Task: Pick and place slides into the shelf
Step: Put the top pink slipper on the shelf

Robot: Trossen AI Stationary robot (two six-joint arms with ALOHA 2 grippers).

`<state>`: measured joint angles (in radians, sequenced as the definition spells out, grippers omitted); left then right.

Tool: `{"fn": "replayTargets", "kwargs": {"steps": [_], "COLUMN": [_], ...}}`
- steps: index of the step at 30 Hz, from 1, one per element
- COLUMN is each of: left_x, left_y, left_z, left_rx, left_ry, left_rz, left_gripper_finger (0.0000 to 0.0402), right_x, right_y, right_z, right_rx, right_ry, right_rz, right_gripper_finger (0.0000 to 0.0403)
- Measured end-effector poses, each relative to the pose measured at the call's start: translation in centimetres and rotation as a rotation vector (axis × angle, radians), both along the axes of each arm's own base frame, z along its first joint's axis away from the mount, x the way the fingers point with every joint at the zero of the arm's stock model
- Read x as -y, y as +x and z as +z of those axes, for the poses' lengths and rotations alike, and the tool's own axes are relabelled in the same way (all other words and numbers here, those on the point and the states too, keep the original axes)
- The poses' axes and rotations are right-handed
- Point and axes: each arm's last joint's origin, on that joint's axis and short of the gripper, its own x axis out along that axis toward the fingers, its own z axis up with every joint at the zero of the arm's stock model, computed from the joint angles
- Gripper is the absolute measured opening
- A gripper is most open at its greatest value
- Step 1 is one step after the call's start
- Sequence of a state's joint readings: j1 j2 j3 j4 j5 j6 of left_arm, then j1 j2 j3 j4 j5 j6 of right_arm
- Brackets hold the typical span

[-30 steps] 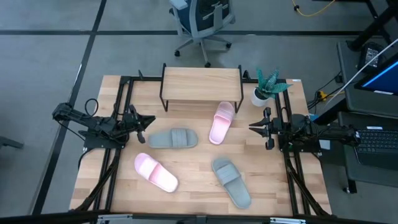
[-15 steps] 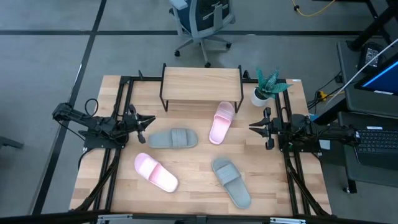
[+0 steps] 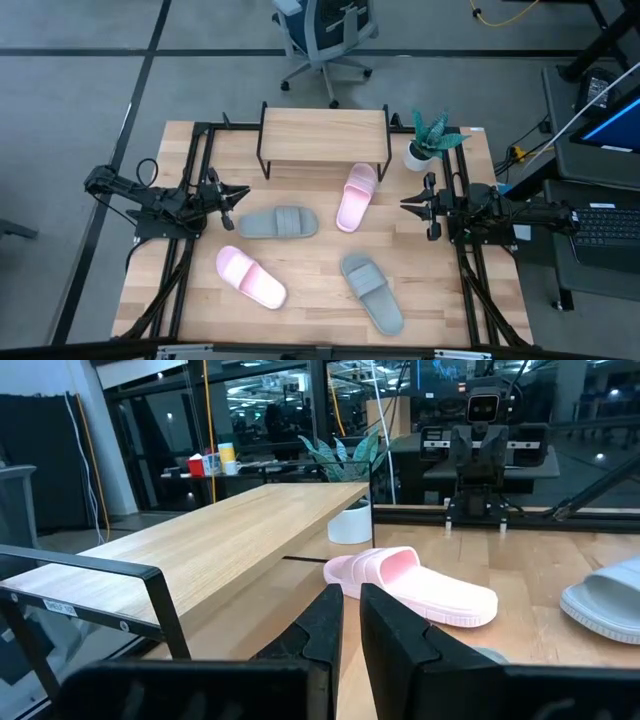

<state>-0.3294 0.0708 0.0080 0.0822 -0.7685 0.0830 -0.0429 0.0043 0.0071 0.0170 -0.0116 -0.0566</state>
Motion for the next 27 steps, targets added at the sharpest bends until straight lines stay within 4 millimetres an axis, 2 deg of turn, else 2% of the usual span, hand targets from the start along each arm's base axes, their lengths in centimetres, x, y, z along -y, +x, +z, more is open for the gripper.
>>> {"fn": "replayTargets", "kwargs": {"steps": [7,12,20,27], "left_x": [0.0,0.5,1.2,1.2], "left_y": [0.0,0.2,0.3,0.3], "left_z": [0.0,0.0,0.2,0.2], "left_rx": [-0.003,0.0,0.027,0.027], "left_ry": [0.005,0.007,0.005,0.003], "left_rz": [-0.006,-0.18,-0.416,-0.445], "left_gripper_finger": [0.0034,0.003,0.0002,0.0001], "right_x": [0.0,0.0,0.0,-0.1], "right_y": [0.0,0.0,0.0,0.0], "right_z": [0.0,0.0,0.0,0.1], "right_rx": [0.0,0.001,0.001,0.008], "right_ry": [0.001,0.002,0.006,0.02], "right_rz": [0.0,0.0,0.0,0.048], "right_gripper_finger": [0.0062,0.0062,0.0062,0.0057]}}
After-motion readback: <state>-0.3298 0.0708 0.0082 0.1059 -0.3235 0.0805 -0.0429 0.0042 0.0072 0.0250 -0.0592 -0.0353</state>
